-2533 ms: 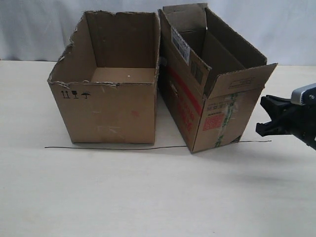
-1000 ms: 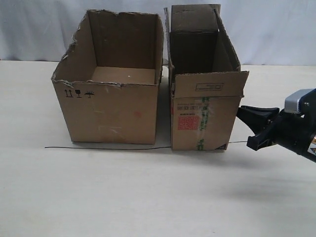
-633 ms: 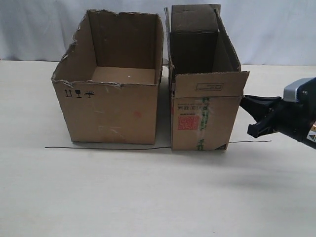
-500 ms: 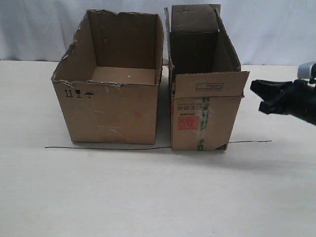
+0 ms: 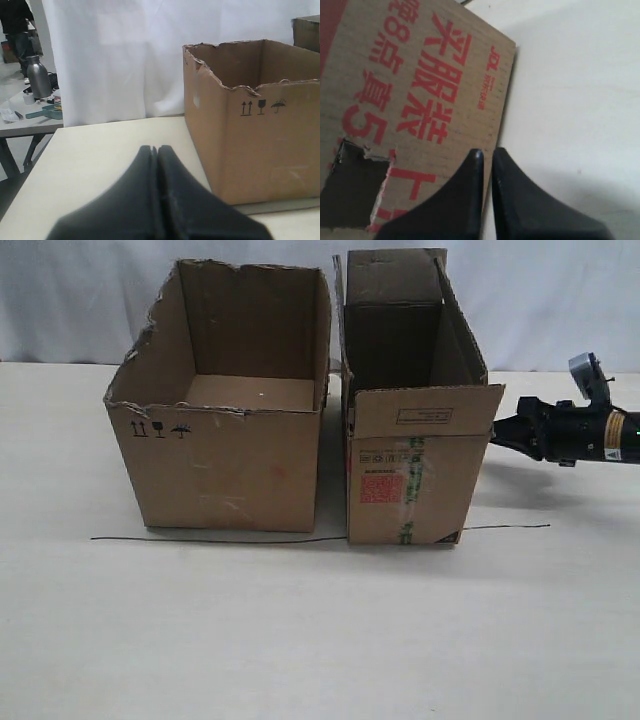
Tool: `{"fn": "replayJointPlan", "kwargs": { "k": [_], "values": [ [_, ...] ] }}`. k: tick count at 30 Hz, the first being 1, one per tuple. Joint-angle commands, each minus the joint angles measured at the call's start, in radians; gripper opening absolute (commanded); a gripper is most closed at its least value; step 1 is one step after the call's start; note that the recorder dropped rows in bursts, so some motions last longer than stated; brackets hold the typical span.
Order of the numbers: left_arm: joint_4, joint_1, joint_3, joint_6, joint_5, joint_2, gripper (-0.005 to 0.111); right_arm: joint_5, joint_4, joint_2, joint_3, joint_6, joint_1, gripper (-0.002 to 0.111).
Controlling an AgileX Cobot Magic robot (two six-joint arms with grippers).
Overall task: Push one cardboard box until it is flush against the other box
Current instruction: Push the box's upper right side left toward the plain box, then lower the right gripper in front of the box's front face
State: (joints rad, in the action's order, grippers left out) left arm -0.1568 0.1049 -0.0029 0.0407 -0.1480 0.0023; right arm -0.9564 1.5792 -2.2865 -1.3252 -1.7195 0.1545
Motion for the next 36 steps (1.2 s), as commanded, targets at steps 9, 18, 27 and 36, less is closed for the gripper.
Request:
{"fn": "replayJointPlan", "kwargs": {
  "k": [9,18,27,36],
  "values": [
    [0.001,0.0,0.003,0.001,0.004,-0.002,0.0,0.04,0.0,-0.023,-0.019,0.023,-0.103,0.005],
    [0.001,0.0,0.003,0.001,0.004,-0.002,0.0,0.066,-0.068,-0.023,-0.019,0.023,-0.166,0.005],
    [0.001,0.0,0.003,0.001,0.004,-0.002,0.0,0.074,-0.145,-0.023,-0.021,0.032,-0.214,0.005],
    [0.001,0.0,0.003,0.001,0.004,-0.002,0.0,0.231,0.016,0.28,0.167,-0.048,-0.109,0.005]
  ]
}}
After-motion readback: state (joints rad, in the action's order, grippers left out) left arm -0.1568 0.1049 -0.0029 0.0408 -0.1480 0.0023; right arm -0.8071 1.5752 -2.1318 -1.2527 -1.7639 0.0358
